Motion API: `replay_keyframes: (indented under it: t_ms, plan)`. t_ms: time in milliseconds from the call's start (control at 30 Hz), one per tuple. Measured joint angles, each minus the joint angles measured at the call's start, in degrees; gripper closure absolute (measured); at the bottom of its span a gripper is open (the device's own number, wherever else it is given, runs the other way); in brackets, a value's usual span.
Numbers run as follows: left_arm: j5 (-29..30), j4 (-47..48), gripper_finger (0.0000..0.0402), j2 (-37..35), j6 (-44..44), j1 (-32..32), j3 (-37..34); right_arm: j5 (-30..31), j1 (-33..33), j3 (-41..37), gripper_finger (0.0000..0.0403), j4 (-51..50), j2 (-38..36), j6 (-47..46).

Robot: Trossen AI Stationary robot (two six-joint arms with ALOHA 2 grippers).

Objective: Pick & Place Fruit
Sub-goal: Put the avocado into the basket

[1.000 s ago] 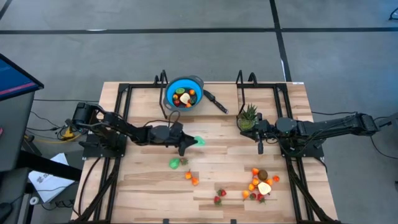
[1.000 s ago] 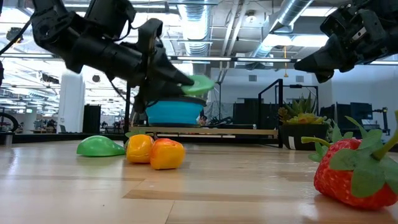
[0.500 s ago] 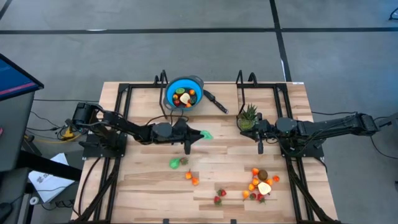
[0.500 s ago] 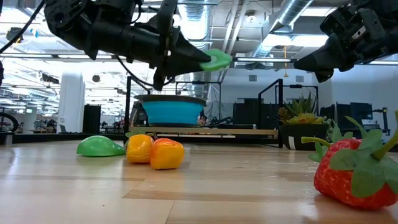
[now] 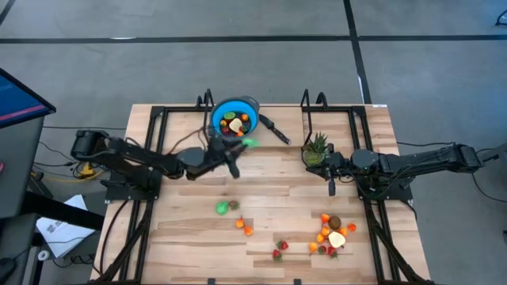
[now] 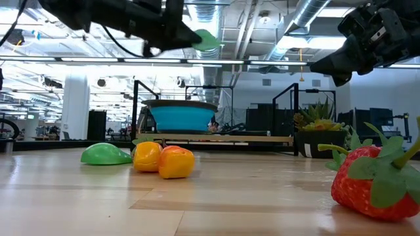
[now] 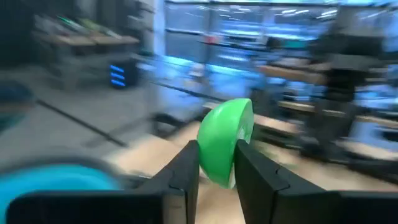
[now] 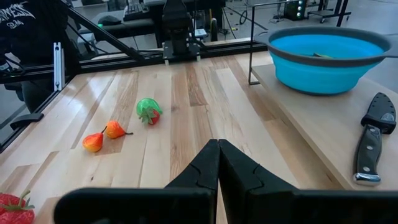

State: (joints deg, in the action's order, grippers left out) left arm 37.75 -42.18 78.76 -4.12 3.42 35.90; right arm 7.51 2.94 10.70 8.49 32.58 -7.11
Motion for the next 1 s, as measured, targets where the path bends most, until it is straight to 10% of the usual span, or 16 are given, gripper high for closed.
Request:
replay_keyframes:
  t_ms: [300,1000]
  plan:
    - [19.41,0.23,0.0328,-3.41,20.19,-3.56,0.0,-0.01,0.02,0.01,0.0401,0.69,0.0,0.0]
    - [12.32,0.16,0.0302,3.9,20.81,-18.03,0.0,0.0,0.01,0.02,0.0401,0.77,0.01,-0.48]
